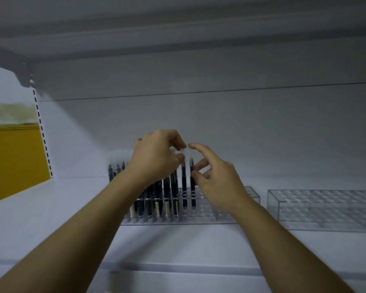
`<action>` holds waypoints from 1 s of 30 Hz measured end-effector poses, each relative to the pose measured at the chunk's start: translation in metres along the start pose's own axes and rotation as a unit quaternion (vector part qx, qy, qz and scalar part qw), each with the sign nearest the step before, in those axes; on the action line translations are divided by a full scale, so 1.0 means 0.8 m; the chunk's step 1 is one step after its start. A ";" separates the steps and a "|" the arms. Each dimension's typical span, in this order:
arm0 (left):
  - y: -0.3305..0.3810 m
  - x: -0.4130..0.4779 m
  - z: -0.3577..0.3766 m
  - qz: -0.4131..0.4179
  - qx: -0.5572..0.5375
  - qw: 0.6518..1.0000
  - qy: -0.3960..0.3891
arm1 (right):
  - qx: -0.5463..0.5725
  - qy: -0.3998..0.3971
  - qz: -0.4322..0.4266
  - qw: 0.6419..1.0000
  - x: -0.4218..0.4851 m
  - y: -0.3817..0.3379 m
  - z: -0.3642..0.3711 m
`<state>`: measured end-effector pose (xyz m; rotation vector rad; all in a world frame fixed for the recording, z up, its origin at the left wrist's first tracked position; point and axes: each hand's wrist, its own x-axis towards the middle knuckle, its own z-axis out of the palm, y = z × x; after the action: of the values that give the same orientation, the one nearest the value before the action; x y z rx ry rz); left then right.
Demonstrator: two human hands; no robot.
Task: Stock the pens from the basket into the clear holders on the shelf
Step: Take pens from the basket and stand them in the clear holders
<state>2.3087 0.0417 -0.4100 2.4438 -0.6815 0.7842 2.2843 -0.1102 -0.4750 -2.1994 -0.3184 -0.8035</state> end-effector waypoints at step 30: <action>0.010 -0.177 -0.003 0.107 0.007 0.991 0.083 | -0.106 0.062 -0.030 0.992 -0.156 -0.060 -0.036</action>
<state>2.2022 0.0804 -0.4958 2.3102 -0.8858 1.0641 2.1532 -0.0957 -0.5122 -2.3318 -0.2471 -1.0443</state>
